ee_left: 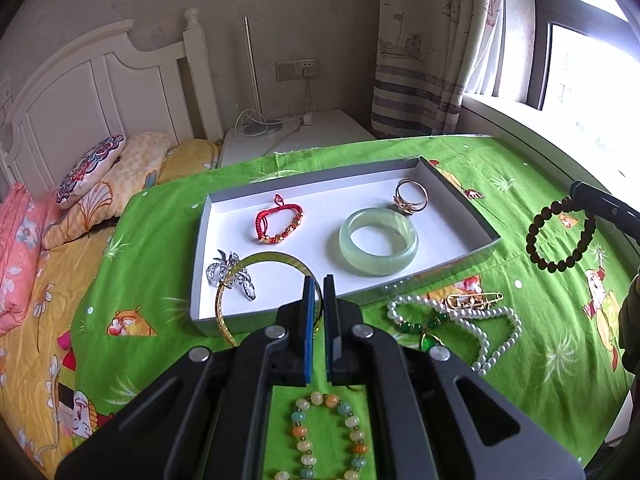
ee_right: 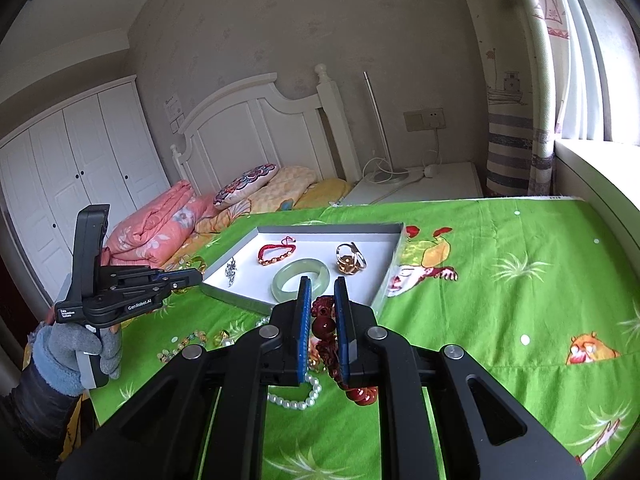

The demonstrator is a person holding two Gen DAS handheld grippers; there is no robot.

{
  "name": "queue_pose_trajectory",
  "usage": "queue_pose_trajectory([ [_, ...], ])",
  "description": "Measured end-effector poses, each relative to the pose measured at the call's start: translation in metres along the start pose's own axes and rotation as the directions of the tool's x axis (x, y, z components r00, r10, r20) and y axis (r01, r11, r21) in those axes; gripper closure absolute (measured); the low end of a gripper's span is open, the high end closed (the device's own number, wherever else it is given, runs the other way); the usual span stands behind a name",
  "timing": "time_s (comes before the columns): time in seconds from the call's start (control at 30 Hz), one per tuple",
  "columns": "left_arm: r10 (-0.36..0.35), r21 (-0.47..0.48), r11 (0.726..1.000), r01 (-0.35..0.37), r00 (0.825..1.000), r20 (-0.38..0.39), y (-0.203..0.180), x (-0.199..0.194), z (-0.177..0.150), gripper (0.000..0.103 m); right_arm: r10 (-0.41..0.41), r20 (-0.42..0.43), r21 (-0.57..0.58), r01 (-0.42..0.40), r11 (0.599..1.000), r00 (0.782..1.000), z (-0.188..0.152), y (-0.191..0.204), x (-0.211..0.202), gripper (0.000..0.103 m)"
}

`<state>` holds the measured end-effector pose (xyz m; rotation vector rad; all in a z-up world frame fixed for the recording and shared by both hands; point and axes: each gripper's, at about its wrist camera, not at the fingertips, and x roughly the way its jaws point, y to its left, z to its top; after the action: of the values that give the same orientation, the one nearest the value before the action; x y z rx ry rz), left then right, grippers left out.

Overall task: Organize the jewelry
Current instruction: 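Carry the red bracelet into the box with the right tool while the left carries the gold bangle, then open the right tool releasing the red bracelet while the left tool releases the gold bangle in the box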

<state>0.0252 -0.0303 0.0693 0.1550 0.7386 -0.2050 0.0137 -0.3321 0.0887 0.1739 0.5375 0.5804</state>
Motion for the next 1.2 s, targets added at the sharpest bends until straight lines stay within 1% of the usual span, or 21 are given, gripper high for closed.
queue_pose_trajectory([
  [0.23, 0.008, -0.002, 1.000, -0.008, 1.000, -0.028, 0.000, 0.033, 0.025, 0.099, 0.003, 0.005, -0.041, -0.003, 0.999, 1.000, 0.035, 0.015, 0.034, 0.091],
  [0.37, 0.006, -0.011, 1.000, -0.007, 0.999, -0.047, 0.000, 0.053, 0.035, 0.099, -0.020, -0.019, -0.042, 0.020, 0.999, 1.000, 0.045, 0.016, 0.062, 0.091],
  [0.43, 0.010, -0.010, 1.000, -0.011, 0.998, -0.057, 0.001, 0.062, 0.040, 0.099, -0.046, -0.034, -0.054, 0.044, 0.998, 0.998, 0.047, 0.016, 0.075, 0.091],
  [0.5, 0.014, -0.011, 1.000, -0.015, 0.998, -0.068, 0.001, 0.071, 0.044, 0.099, -0.089, -0.045, -0.088, 0.085, 0.992, 0.995, 0.048, 0.017, 0.087, 0.091],
  [0.57, 0.021, -0.015, 1.000, -0.022, 0.997, -0.076, 0.002, 0.079, 0.048, 0.099, -0.121, -0.042, -0.119, 0.116, 0.986, 0.992, 0.050, 0.020, 0.093, 0.091],
  [0.63, 0.021, -0.025, 0.999, -0.023, 0.996, -0.087, 0.005, 0.086, 0.050, 0.099, -0.176, -0.038, -0.172, 0.167, 0.971, 0.984, 0.053, 0.027, 0.100, 0.091],
  [0.7, 0.021, -0.044, 0.999, -0.026, 0.995, -0.101, 0.008, 0.094, 0.051, 0.099, -0.216, -0.043, -0.227, 0.201, 0.953, 0.975, 0.054, 0.036, 0.107, 0.091],
  [0.73, 0.022, -0.056, 0.998, -0.028, 0.994, -0.107, 0.009, 0.098, 0.050, 0.098, -0.231, -0.057, -0.244, 0.211, 0.947, 0.971, 0.054, 0.039, 0.112, 0.091],
  [0.8, 0.025, -0.079, 0.996, -0.034, 0.993, -0.116, 0.013, 0.103, 0.048, 0.096, -0.225, -0.087, -0.245, 0.198, 0.949, 0.970, 0.053, 0.041, 0.123, 0.091],
  [0.83, 0.016, -0.092, 0.995, -0.027, 0.993, -0.116, 0.015, 0.104, 0.046, 0.092, -0.214, -0.101, -0.237, 0.186, 0.954, 0.971, 0.053, 0.040, 0.127, 0.091],
  [0.87, 0.007, -0.103, 0.994, -0.020, 0.993, -0.118, 0.017, 0.104, 0.044, 0.076, -0.205, -0.118, -0.230, 0.174, 0.958, 0.972, 0.052, 0.040, 0.131, 0.091],
  [0.9, 0.005, -0.111, 0.994, -0.017, 0.994, -0.112, 0.018, 0.103, 0.042, 0.063, -0.197, -0.126, -0.220, 0.166, 0.961, 0.972, 0.051, 0.039, 0.133, 0.090],
  [0.93, 0.011, -0.114, 0.993, -0.022, 0.996, -0.093, 0.019, 0.099, 0.041, 0.043, -0.188, -0.132, -0.206, 0.159, 0.966, 0.973, 0.050, 0.038, 0.134, 0.090],
  [0.97, 0.017, -0.114, 0.993, -0.025, 0.997, -0.069, 0.019, 0.095, 0.040, 0.036, -0.175, -0.140, -0.190, 0.148, 0.971, 0.975, 0.049, 0.036, 0.134, 0.089],
  [1.0, 0.013, -0.114, 0.993, -0.020, 0.998, -0.059, 0.021, 0.092, 0.040, 0.036, -0.166, -0.142, -0.175, 0.141, 0.975, 0.976, 0.047, 0.034, 0.133, 0.088],
  [1.07, 0.006, -0.125, 0.992, -0.013, 0.999, -0.053, 0.025, 0.086, 0.039, 0.033, -0.155, -0.146, -0.149, 0.133, 0.980, 0.977, 0.042, 0.031, 0.130, 0.078],
  [1.1, 0.011, -0.130, 0.991, -0.016, 0.999, -0.042, 0.026, 0.082, 0.038, 0.031, -0.150, -0.148, -0.137, 0.130, 0.982, 0.978, 0.040, 0.030, 0.128, 0.069],
  [1.13, 0.016, -0.137, 0.990, -0.020, 0.999, -0.031, 0.028, 0.078, 0.037, 0.027, -0.146, -0.147, -0.126, 0.128, 0.984, 0.978, 0.038, 0.028, 0.125, 0.061],
  [1.2, 0.016, -0.152, 0.988, -0.019, 1.000, -0.017, 0.031, 0.070, 0.033, 0.023, -0.137, -0.142, -0.114, 0.122, 0.986, 0.980, 0.033, 0.025, 0.118, 0.057],
])
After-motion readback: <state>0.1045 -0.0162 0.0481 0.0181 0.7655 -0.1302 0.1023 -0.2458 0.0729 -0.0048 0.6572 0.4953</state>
